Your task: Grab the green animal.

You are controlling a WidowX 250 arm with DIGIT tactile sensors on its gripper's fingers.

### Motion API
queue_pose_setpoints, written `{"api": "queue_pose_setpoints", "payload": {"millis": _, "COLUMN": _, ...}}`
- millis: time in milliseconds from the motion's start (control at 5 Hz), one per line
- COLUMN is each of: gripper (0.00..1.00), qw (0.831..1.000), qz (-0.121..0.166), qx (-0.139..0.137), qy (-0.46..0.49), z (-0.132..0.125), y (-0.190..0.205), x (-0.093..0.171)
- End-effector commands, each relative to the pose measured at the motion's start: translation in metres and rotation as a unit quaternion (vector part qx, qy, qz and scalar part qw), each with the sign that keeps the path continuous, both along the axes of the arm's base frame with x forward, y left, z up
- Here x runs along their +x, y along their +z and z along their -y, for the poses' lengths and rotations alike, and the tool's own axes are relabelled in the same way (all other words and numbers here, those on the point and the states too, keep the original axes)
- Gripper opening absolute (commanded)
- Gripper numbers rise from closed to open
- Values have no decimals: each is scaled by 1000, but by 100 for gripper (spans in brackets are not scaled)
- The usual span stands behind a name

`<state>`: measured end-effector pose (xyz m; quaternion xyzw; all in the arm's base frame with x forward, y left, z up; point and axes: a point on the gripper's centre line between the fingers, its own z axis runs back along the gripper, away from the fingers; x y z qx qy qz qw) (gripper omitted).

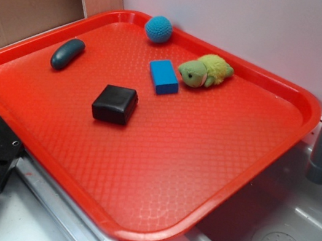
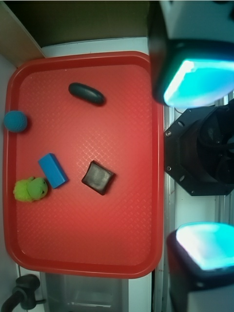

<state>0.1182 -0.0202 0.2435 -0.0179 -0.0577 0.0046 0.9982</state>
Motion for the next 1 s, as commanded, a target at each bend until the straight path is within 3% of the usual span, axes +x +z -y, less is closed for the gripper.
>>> {"api": "queue_pose_setpoints", "payload": {"millis": 0, "gripper": 100, "qw": 1000, "qz": 0, "qx": 0, "qy": 0, "z": 0, "y": 0, "x": 0}}
{"api": "queue_pose_setpoints", "payload": {"millis": 400, "gripper": 100, "qw": 999, "qz": -4, "qx": -24, "qy": 30, "z": -2, "y": -11, "x": 29}}
{"api": "queue_pose_setpoints", "payload": {"millis": 800, "gripper": 100, "qw": 996, "qz": 34, "qx": -10, "qy": 82, "z": 11, "y": -31, "x": 90}}
